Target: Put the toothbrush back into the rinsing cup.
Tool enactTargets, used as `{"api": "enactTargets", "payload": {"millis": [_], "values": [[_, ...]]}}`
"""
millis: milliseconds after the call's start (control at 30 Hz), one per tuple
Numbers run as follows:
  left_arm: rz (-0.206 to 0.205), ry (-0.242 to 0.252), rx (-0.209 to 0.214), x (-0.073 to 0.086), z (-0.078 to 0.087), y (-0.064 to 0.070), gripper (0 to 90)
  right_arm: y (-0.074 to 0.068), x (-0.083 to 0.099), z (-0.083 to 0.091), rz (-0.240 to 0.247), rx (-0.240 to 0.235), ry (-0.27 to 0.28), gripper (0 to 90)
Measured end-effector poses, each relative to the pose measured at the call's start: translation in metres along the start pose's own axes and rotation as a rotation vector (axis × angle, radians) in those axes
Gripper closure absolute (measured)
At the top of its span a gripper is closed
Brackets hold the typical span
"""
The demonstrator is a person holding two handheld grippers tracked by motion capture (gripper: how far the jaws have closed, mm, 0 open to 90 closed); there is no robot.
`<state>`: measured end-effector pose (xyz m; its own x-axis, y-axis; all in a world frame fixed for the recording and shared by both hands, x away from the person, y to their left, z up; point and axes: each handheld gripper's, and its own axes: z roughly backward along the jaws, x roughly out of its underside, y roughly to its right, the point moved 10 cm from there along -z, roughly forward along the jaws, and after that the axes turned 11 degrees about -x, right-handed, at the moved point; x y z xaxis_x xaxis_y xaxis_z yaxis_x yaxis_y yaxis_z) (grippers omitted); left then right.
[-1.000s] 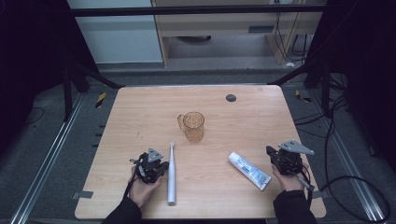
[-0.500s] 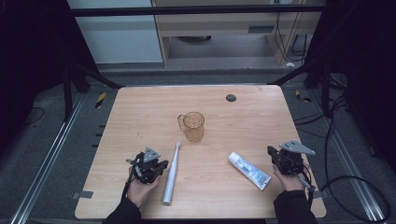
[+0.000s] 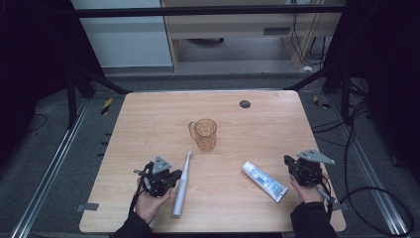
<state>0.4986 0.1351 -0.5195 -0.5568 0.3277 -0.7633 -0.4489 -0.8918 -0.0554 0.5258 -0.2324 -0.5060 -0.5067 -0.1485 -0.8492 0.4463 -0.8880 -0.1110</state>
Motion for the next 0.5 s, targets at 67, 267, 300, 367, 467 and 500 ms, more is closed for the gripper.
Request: {"api": "enactTargets", "payload": {"millis": [67,267,300,367,467,500], "values": [[0.007,-0.003,-0.001,-0.004,0.002,-0.003,81.3,0.001,0.0,0.0,-0.002,0.002,-0.001,88.5],[0.019,-0.024,0.001,-0.014,0.005,-0.01,69.6,0.005,0.0,0.003,-0.005,0.02,0.003,84.7],[0.021,-0.027,0.002,-0.015,0.005,-0.011,68.0,0.006,0.0,0.003,-0.008,0.024,0.002,83.5],[0.018,-0.039,0.004,-0.016,0.006,-0.014,61.9,0.008,0.0,0.003,-0.006,0.035,0.001,80.5],[0.018,-0.043,0.004,-0.019,0.007,-0.018,58.5,0.01,0.0,0.003,-0.008,0.039,0.003,78.8],[0.017,-0.045,-0.003,-0.02,0.007,-0.02,57.4,0.01,0.0,0.004,-0.015,0.038,0.003,77.9]]}}
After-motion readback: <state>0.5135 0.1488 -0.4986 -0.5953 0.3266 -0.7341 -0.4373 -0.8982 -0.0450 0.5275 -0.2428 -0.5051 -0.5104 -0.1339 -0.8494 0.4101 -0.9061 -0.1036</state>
